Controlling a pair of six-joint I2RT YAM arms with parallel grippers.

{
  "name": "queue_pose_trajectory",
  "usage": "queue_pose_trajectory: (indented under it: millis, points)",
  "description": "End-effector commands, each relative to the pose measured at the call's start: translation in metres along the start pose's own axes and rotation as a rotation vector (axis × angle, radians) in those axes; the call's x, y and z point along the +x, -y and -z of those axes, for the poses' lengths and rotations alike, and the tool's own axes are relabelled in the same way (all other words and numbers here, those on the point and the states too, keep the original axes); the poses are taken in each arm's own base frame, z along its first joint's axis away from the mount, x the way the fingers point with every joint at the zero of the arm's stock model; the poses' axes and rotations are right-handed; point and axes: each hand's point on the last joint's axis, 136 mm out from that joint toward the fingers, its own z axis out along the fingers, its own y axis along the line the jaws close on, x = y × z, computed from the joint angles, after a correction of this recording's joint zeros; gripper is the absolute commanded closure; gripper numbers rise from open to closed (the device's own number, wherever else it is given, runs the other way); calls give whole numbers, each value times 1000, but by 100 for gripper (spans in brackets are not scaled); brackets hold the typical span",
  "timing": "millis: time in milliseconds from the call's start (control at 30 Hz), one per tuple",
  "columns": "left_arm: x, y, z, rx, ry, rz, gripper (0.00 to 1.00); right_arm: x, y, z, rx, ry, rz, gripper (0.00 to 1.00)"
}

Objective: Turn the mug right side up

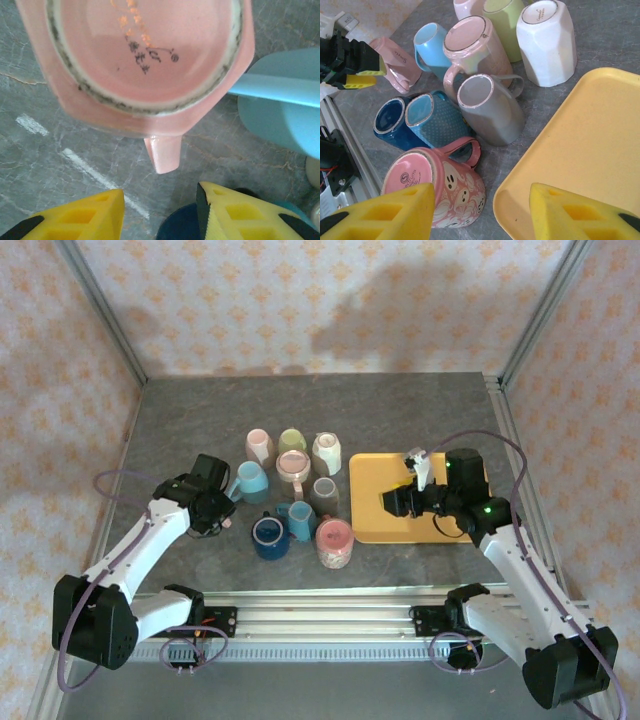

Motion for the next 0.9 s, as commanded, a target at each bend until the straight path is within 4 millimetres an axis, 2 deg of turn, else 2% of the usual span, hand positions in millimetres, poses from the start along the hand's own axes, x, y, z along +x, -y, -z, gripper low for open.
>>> queue_pose_trajectory:
  millis: [0, 133, 300, 600, 867]
  points:
    - [-10, -1, -6, -26, 57, 33, 58, -4, -1, 0, 4, 32, 2, 48]
    - [-9, -7, -14, -79, 55, 24, 61, -5, 0, 0, 6, 33, 4, 47]
    - [-10, -5, -22, -85, 57, 24, 64, -4, 0, 0, 4, 30, 7, 47]
    - [-18, -4, -26, -126, 82, 4, 66, -5, -1, 1, 3, 31, 10, 47]
    - [-17, -6, -35, -136, 83, 27, 69, -6, -2, 2, 1, 32, 11, 47]
